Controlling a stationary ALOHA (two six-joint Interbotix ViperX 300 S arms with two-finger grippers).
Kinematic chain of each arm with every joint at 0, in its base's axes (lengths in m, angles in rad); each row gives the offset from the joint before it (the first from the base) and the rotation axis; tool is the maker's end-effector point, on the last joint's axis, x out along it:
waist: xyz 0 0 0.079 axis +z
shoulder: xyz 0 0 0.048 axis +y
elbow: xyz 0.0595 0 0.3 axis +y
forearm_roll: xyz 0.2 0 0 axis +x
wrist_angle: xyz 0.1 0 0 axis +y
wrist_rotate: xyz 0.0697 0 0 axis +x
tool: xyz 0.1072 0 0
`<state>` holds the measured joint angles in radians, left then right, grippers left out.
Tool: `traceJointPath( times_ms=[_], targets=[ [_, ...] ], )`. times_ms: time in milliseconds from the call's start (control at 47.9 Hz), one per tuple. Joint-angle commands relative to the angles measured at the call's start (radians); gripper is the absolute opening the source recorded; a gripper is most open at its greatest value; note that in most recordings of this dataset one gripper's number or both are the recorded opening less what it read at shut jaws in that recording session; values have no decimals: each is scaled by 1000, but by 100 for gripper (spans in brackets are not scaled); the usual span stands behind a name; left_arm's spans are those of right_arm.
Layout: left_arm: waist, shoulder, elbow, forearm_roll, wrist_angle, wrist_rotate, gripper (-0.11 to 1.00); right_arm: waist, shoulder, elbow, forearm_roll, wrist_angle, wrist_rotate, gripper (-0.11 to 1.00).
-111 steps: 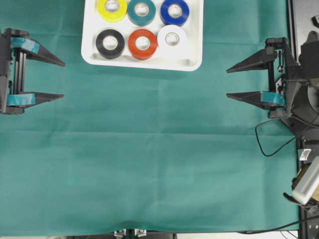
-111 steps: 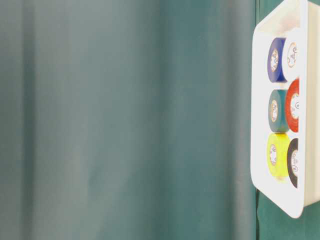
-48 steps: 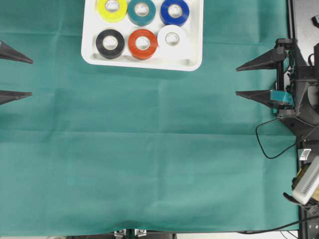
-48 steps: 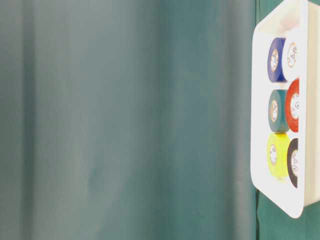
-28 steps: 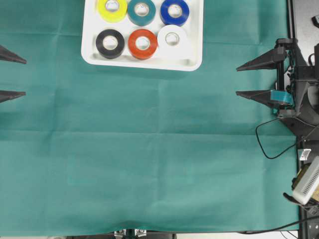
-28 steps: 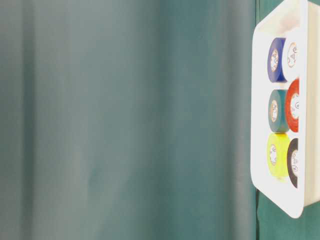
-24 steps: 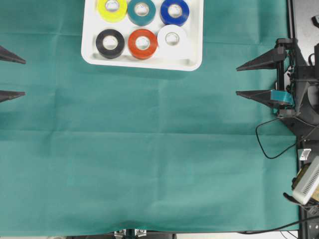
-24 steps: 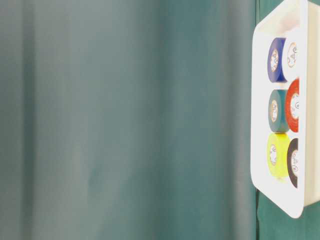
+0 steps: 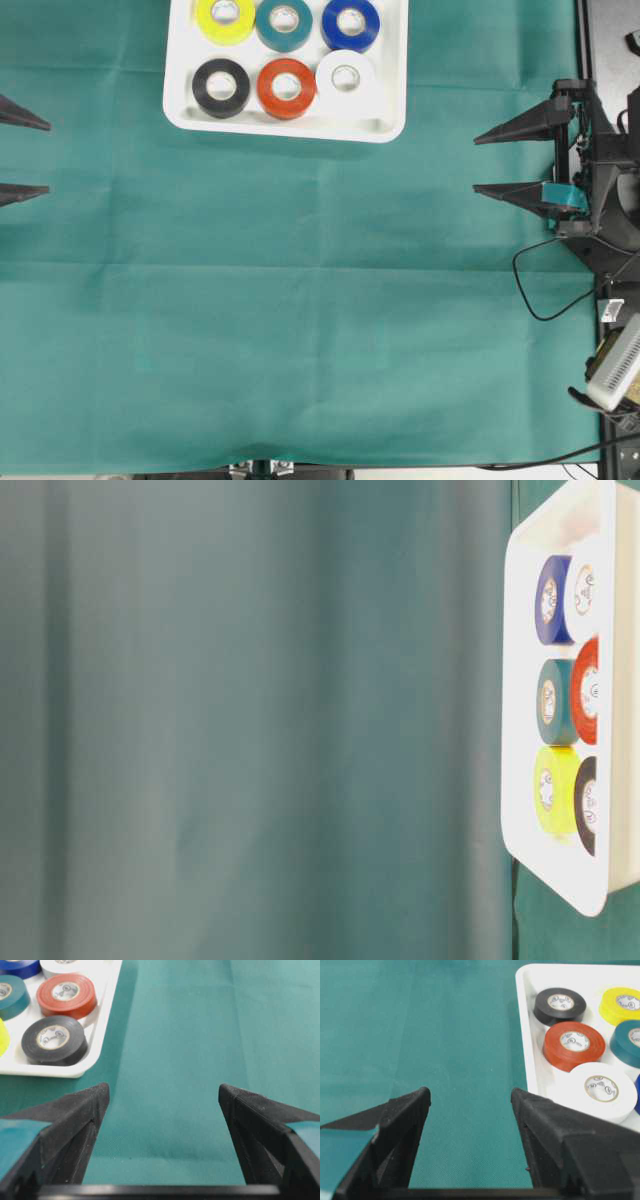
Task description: Put the tape alternately from left to right into the white case.
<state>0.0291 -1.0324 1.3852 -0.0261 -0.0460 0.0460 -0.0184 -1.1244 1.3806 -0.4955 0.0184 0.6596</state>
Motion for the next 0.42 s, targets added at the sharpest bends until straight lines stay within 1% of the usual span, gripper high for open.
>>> traceJointPath(
  times_ms=[0, 396],
  targets=[
    [3, 5, -12, -2, -5, 2, 57, -3, 8, -12, -2, -5, 0, 76],
    [3, 5, -18, -2, -3, 2, 57, -3, 8, -14, -2, -5, 0, 76]
  ],
)
